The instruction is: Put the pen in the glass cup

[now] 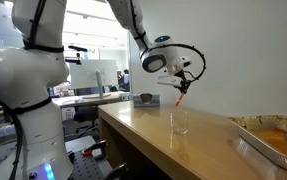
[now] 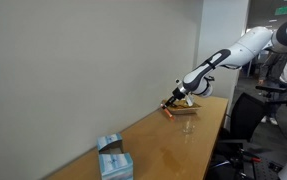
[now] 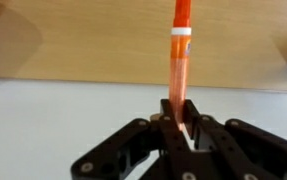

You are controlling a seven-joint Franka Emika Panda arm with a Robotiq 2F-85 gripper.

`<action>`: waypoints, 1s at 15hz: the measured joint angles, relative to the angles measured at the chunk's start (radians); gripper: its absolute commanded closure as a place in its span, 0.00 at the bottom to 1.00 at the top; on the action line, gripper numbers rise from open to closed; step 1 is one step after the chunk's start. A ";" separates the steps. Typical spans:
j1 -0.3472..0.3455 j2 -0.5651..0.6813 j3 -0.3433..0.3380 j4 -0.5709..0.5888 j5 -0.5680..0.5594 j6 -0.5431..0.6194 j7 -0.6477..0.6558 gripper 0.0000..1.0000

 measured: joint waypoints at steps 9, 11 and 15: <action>-0.560 -0.031 0.488 -0.079 0.267 0.041 -0.244 0.96; -0.707 -0.010 0.595 -0.101 0.327 0.070 -0.297 0.96; -0.986 0.086 0.831 -0.163 0.353 0.167 -0.358 0.96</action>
